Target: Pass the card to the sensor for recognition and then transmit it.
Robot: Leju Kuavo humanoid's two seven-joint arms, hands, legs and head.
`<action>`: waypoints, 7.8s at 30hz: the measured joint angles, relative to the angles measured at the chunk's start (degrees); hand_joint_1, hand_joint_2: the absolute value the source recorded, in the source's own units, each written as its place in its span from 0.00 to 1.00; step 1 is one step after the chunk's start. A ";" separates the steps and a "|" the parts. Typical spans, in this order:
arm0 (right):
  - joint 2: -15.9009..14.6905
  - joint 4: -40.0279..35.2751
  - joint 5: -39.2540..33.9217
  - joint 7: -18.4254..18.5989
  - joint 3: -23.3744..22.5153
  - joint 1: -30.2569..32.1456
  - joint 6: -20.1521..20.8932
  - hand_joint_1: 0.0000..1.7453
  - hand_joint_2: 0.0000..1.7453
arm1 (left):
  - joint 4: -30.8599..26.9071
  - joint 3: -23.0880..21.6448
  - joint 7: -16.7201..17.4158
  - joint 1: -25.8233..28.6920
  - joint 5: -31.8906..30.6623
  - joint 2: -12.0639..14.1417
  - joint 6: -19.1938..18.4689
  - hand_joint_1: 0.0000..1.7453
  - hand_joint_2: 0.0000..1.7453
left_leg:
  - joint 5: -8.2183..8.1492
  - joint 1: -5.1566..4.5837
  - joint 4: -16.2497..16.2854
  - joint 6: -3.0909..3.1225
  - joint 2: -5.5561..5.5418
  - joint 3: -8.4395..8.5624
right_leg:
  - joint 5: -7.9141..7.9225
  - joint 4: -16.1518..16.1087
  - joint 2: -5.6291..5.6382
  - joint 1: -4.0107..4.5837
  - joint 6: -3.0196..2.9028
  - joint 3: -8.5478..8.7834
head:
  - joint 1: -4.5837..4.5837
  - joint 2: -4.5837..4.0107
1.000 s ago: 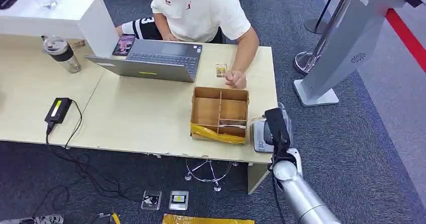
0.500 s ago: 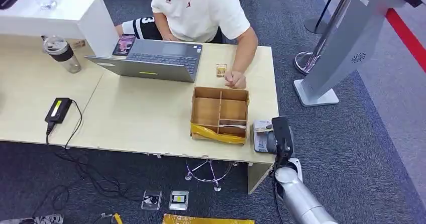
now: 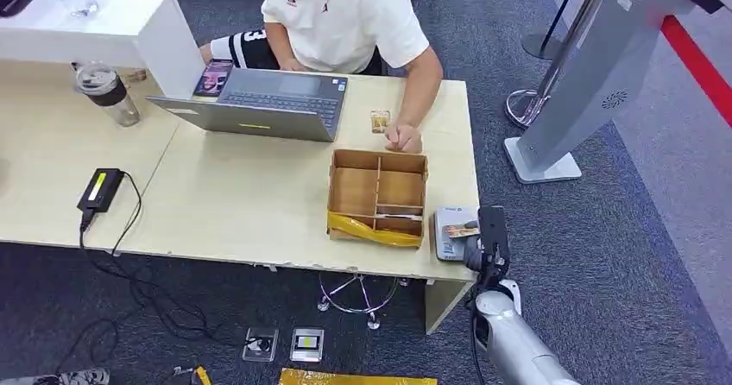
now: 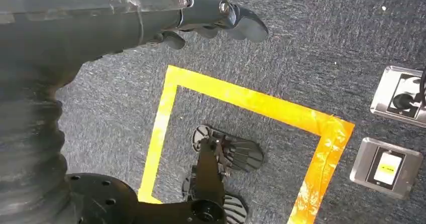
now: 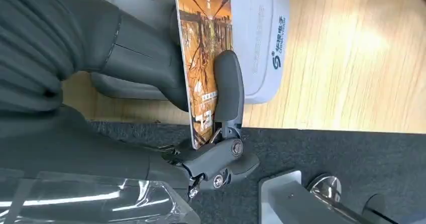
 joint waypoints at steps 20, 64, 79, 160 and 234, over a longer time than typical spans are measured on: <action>-0.48 -10.46 -3.96 -2.10 -0.28 -5.98 -7.19 1.00 1.00 | 0.00 -0.04 -0.74 0.01 -0.15 0.50 -2.84 0.00 1.00 | 0.03 0.00 0.00 -0.04 0.00 -0.04 | 0.03 0.05 0.00 0.00 -0.01 -0.02 | 0.00 0.00; 5.99 -1.51 57.59 15.85 7.17 -32.89 4.92 1.00 1.00 | -0.50 -8.46 -4.18 -2.53 -5.49 3.32 -7.80 0.00 1.00 | 0.10 0.02 0.01 -0.07 -0.22 -0.14 | 0.03 0.07 -0.15 0.03 -0.02 -0.11 | 0.00 0.00; 4.20 2.73 48.76 9.05 6.56 -33.13 -1.88 0.00 1.00 | -0.50 -9.03 -5.77 -1.58 -4.90 3.80 -6.95 0.00 1.00 | 0.09 0.02 0.01 -0.07 -0.14 -0.13 | 0.04 0.06 -0.06 0.02 -0.02 -0.10 | 0.00 0.00; -3.52 -41.25 68.17 25.64 14.78 5.44 18.56 0.00 1.00 | -0.48 -8.92 -4.83 -0.40 0.70 3.08 -4.28 0.00 1.00 | 0.05 0.06 0.00 -0.10 -0.10 -0.11 | 0.01 0.04 -0.05 0.06 -0.04 -0.07 | 0.00 0.00; 0.39 -15.69 72.96 26.32 15.98 -2.15 8.76 0.89 1.00 | -0.48 -8.90 -4.83 -0.39 1.18 2.73 -2.49 0.00 1.00 | 0.05 0.06 0.00 -0.10 -0.01 -0.11 | 0.02 0.04 0.02 0.06 -0.04 -0.11 | 0.00 0.00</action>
